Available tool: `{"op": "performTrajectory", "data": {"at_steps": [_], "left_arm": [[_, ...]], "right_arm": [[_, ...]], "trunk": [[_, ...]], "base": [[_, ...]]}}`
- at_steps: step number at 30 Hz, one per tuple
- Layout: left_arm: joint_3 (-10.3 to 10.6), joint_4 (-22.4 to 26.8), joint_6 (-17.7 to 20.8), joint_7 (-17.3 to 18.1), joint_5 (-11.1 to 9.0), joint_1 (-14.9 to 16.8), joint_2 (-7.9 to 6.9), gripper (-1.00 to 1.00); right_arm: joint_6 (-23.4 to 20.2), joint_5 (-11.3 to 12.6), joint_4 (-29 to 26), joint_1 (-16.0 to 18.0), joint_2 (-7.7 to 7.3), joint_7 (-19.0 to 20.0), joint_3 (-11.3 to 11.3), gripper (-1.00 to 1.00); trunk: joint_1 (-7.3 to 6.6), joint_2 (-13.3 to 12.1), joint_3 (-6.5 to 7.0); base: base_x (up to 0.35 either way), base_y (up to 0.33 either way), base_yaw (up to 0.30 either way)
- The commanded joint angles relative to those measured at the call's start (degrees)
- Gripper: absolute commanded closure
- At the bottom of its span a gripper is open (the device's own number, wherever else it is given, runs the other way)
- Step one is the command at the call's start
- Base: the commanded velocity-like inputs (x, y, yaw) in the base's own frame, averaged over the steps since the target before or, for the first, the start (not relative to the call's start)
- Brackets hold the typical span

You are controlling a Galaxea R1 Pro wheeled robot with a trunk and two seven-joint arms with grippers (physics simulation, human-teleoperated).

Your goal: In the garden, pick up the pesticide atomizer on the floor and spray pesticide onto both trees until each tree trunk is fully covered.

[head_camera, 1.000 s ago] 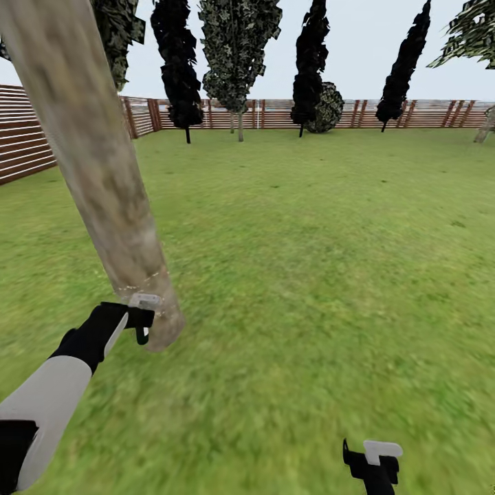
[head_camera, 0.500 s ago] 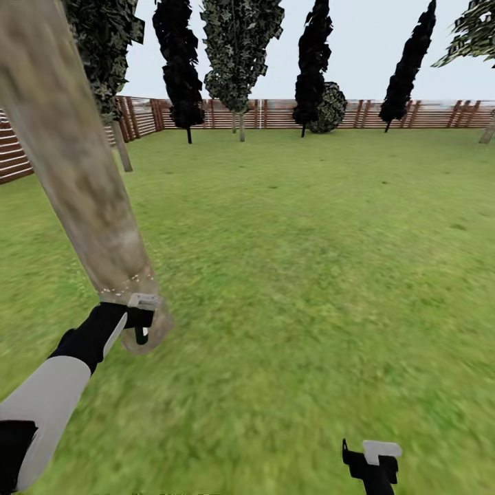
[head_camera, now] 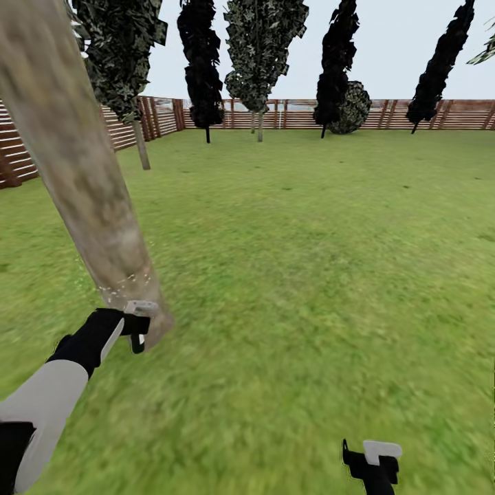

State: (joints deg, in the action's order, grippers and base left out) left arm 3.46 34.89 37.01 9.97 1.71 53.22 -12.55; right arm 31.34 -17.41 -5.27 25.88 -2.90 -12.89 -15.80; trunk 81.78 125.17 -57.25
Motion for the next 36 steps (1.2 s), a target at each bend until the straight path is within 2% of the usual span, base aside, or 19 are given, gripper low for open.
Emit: {"op": "performTrajectory", "data": {"at_steps": [1,3,8,9,12,19,22,24,30,36], "left_arm": [[0.2,0.1,0.3,0.2,0.3,0.0,0.04,1.00],[0.2,0.1,0.3,0.2,0.3,0.0,0.07,1.00],[0.0,-3.3,-0.4,0.2,0.3,-0.9,-1.67,1.00],[0.0,-5.2,-3.1,0.2,0.2,-1.6,-1.95,1.00],[-0.1,-6.7,-5.5,0.2,0.0,-1.8,-1.76,1.00],[-0.6,-6.7,-6.0,-0.2,-0.3,-1.8,-1.41,1.00],[-3.3,-6.9,-6.2,-0.2,-0.1,-1.9,-1.57,1.00],[-3.9,-7.0,-6.4,-0.2,0.0,-2.0,-1.65,1.00],[-3.8,-7.1,-6.5,-0.2,0.1,-2.0,-0.85,1.00],[-3.9,-8.1,-6.6,-0.2,0.2,-2.4,-0.80,1.00]], "right_arm": [[0.1,-0.6,0.1,0.0,0.00,-0.3,-0.3,-1.00],[0.1,-0.6,0.1,0.0,0.00,-0.3,-0.3,-1.00],[0.1,-0.6,0.1,0.0,0.08,-0.3,-0.3,-1.00],[0.1,-0.6,0.1,0.0,0.09,-0.3,-0.3,-1.00],[0.1,-0.5,0.1,0.1,0.09,-0.3,-0.3,-1.00],[0.1,-0.5,0.1,0.0,0.09,-0.3,-0.3,-1.00],[0.1,-0.5,0.1,0.0,0.09,-0.3,-0.3,-1.00],[0.1,-0.5,0.1,0.0,0.09,-0.3,-0.3,-1.00],[0.1,-0.5,0.1,0.0,0.09,-0.3,-0.3,-1.00],[0.1,-0.5,0.1,0.0,0.09,-0.3,-0.3,-1.00]], "trunk": [[0.01,0.0,-0.05],[0.01,0.0,-0.05],[0.01,0.0,-0.05],[0.01,0.0,-0.05],[0.01,0.0,-0.05],[0.01,0.0,-0.05],[0.01,0.0,-0.05],[0.01,0.0,-0.05],[0.01,0.0,-0.05],[0.01,0.0,-0.05]], "base": [[0.174,-0.247,0.000],[0.180,-0.241,0.000],[0.183,-0.239,0.000],[0.199,-0.228,0.000],[0.220,-0.210,0.109],[0.249,-0.181,0.257],[0.271,-0.168,0.152],[0.272,-0.168,0.025],[0.177,-0.207,0.021],[0.004,-0.271,0.248]]}}
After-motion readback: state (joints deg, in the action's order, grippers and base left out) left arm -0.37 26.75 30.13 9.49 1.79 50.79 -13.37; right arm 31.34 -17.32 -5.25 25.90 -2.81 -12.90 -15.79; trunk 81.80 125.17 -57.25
